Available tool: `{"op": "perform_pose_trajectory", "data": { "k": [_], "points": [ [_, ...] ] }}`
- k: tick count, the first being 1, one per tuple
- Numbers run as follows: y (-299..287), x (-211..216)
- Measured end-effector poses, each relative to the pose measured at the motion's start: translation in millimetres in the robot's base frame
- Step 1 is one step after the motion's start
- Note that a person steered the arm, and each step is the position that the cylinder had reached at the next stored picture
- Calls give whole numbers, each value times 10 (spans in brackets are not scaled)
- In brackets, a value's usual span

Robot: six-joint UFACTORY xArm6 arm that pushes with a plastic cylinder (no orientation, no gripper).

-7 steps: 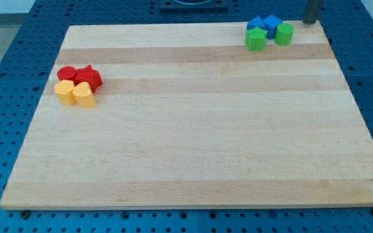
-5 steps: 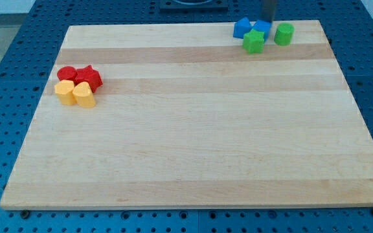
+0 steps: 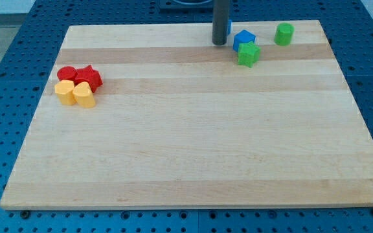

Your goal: Move the blue cube towards the red and yellow blocks

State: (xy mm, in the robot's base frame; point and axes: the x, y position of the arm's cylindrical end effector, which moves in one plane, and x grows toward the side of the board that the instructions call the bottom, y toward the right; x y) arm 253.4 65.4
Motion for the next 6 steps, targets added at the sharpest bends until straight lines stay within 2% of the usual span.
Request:
{"op": "perform_pose_trajectory", "data": {
  "k": [3,4,6],
  "points": [
    [1089,-467],
    [1118,-292],
    [342,330]
  ]
}}
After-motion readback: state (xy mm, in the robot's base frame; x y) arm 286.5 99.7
